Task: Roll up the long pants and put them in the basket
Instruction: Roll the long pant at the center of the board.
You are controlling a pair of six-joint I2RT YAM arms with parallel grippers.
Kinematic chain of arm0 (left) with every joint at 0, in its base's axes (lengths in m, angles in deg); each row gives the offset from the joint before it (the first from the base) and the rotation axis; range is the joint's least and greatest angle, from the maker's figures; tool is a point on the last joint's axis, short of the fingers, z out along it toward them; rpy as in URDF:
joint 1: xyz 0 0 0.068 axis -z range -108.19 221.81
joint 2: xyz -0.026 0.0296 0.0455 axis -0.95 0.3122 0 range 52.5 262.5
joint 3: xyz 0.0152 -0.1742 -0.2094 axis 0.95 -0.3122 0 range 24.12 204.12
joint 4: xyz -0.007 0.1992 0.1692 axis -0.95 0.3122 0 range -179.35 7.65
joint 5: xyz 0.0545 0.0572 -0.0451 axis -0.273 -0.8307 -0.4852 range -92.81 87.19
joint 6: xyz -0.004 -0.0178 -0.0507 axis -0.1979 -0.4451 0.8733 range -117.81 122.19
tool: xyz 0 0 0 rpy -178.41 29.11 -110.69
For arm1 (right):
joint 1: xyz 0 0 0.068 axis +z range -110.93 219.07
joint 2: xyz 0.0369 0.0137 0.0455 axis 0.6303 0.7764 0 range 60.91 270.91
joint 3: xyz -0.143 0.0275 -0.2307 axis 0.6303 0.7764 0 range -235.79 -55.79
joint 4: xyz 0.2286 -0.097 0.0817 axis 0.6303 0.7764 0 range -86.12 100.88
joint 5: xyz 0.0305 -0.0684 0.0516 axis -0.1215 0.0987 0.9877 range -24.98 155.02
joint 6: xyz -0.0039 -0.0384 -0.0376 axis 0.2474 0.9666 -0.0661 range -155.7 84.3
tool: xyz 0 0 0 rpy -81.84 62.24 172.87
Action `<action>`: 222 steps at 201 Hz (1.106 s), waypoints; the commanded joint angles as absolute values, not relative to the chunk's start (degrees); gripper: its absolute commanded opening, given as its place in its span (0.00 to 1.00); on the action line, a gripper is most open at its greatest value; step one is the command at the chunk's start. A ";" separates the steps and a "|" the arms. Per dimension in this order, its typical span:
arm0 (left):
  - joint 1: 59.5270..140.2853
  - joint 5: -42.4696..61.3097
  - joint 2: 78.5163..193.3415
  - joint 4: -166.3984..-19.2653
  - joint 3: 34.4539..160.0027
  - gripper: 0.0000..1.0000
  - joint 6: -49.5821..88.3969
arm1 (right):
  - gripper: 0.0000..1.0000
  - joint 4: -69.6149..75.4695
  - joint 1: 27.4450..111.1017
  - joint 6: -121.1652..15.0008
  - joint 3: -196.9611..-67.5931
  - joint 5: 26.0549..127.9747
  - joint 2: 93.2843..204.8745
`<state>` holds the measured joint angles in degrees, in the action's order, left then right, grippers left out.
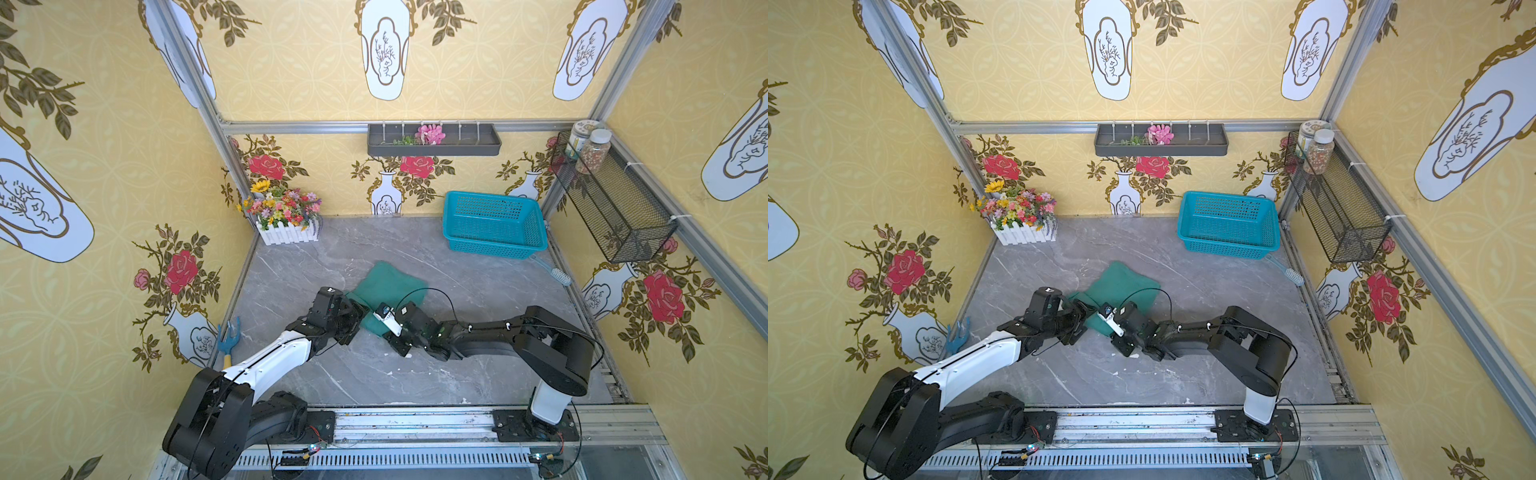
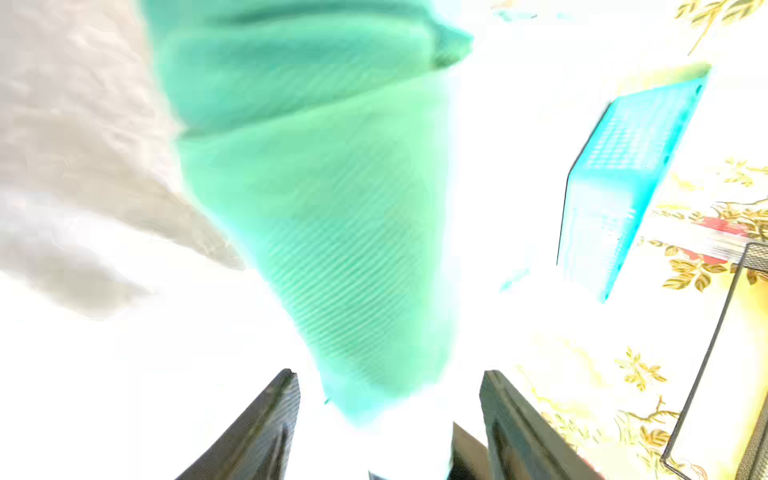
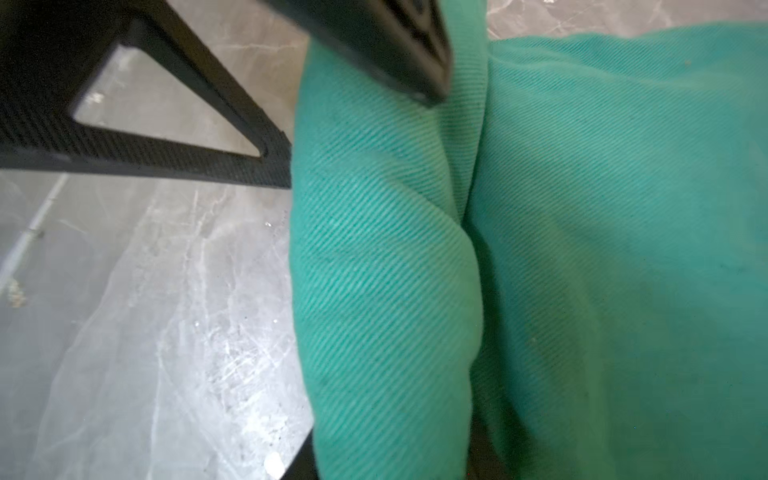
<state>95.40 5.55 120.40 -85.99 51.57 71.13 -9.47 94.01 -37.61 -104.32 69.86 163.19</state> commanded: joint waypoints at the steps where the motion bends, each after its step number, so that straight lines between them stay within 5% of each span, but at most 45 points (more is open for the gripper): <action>1: 95.36 6.06 119.51 -84.69 50.13 0.75 71.69 | 0.15 -1.06 91.27 -44.44 -103.31 88.79 164.74; 107: 95.54 6.45 123.69 -85.28 49.17 0.76 71.63 | 0.16 -9.72 82.51 -56.45 -105.82 119.95 171.88; 149: 95.54 6.55 127.83 -86.93 49.37 0.62 71.36 | 0.23 -12.65 81.51 -60.56 -105.98 122.77 172.81; 161: 95.54 6.41 129.21 -86.17 49.87 0.51 70.95 | 0.29 -12.22 81.42 -60.67 -106.14 121.34 172.27; 174: 95.54 5.92 130.68 -84.61 50.78 0.45 70.23 | 0.46 -10.89 81.49 -60.07 -106.34 118.13 171.00; 222: 95.54 5.83 132.08 -83.79 51.02 0.36 70.14 | 0.87 -0.04 82.39 -52.23 -105.66 91.92 158.33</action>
